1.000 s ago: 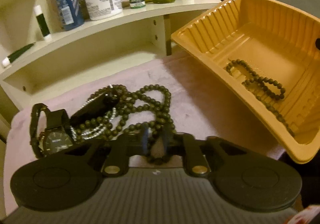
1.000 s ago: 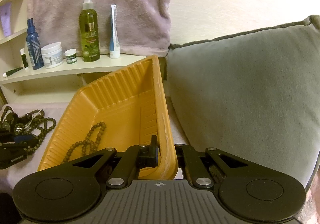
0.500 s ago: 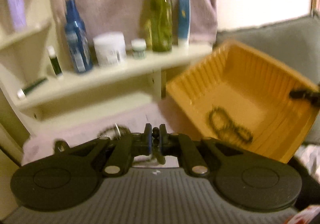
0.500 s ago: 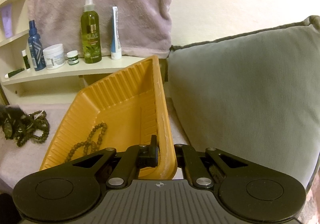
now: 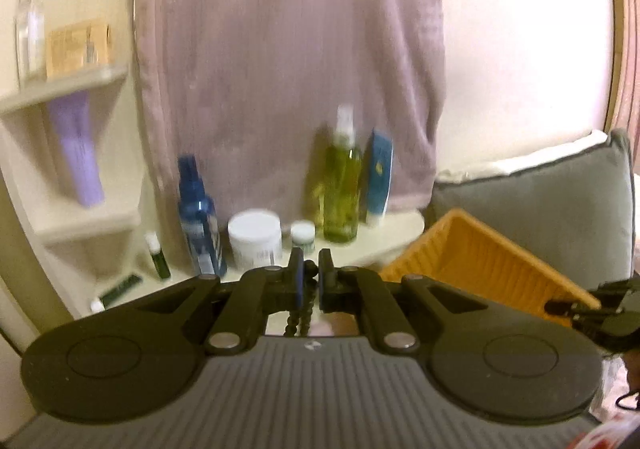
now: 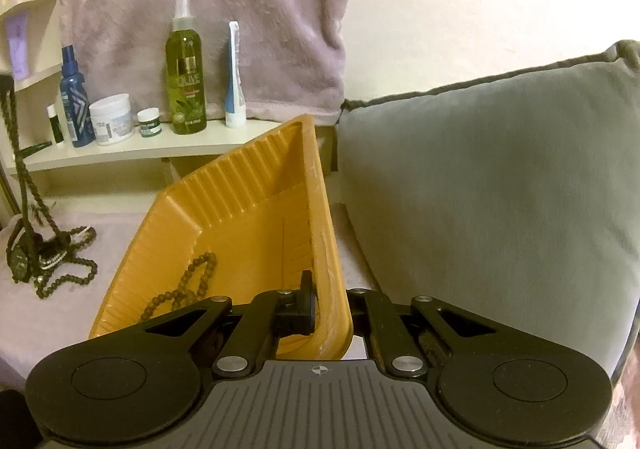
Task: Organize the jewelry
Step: 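Grasp the dark bead necklace with the left tool and lift it high, then lower the dark bead necklace into the tray and open the left tool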
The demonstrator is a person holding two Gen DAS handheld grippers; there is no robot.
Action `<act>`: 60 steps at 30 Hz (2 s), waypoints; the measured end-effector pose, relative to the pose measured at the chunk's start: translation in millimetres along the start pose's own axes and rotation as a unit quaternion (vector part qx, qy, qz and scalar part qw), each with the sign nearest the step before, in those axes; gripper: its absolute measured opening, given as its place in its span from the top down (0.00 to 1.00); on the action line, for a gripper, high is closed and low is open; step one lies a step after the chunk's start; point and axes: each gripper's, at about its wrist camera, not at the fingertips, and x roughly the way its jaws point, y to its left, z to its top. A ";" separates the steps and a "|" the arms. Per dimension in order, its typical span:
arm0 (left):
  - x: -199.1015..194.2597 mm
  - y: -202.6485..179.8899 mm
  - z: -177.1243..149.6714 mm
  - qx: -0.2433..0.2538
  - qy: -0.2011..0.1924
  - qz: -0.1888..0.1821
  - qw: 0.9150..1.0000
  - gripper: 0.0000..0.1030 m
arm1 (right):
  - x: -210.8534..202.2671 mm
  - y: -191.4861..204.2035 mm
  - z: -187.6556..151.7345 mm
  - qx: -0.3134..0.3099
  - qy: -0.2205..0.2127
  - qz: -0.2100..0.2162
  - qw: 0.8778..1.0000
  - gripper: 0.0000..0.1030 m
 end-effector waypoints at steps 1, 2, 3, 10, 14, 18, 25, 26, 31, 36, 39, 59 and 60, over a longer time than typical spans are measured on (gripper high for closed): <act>-2.7 -0.1 4.3 0.002 -0.005 -0.001 1.000 0.94 | 0.1 0.4 0.8 -0.001 -0.001 0.000 1.000 0.95; -5.5 -0.3 8.1 0.003 -0.011 -0.003 1.000 0.94 | -1.0 0.7 0.2 -0.001 -0.001 0.000 1.000 0.95; -8.5 -0.8 12.5 0.003 -0.017 -0.003 1.000 0.94 | -1.2 0.8 0.6 -0.001 -0.002 0.000 1.000 0.95; -25.1 -3.4 43.4 0.007 -0.059 -0.012 0.998 0.94 | -2.2 1.2 1.8 -0.003 -0.005 -0.001 1.000 0.94; -31.4 -6.5 58.3 0.009 -0.076 -0.019 0.997 0.94 | -3.1 1.9 2.3 -0.003 -0.006 -0.001 1.000 0.94; -38.8 -12.7 74.1 0.012 -0.094 -0.032 0.995 0.94 | -3.4 2.3 3.7 -0.003 -0.007 -0.001 1.000 0.94; -49.2 -31.7 103.4 0.029 -0.132 -0.057 0.989 0.94 | -3.5 2.4 6.5 -0.003 -0.009 -0.001 1.000 0.94; -50.3 -34.7 107.4 0.031 -0.137 -0.061 0.988 0.94 | -3.6 2.3 6.3 -0.003 -0.009 -0.001 1.000 0.94; -54.6 -50.4 129.8 0.038 -0.161 -0.083 0.983 0.94 | -3.0 1.9 6.1 -0.003 -0.008 -0.001 1.000 0.94; -62.6 -65.5 149.7 0.045 -0.187 -0.106 0.976 0.94 | -2.2 0.6 5.5 -0.001 -0.008 -0.001 1.000 0.94; -66.4 -72.7 160.7 0.046 -0.200 -0.119 0.971 0.94 | -1.2 -0.3 5.1 0.000 -0.008 0.000 1.000 0.94; 21.4 -95.3 89.0 0.025 -0.052 -0.152 0.987 0.94 | 0.1 -1.0 3.6 0.005 -0.003 0.000 1.000 0.94; 28.1 -95.9 81.1 0.024 -0.039 -0.153 0.987 0.94 | 0.2 -0.9 3.5 0.005 -0.003 0.000 1.000 0.94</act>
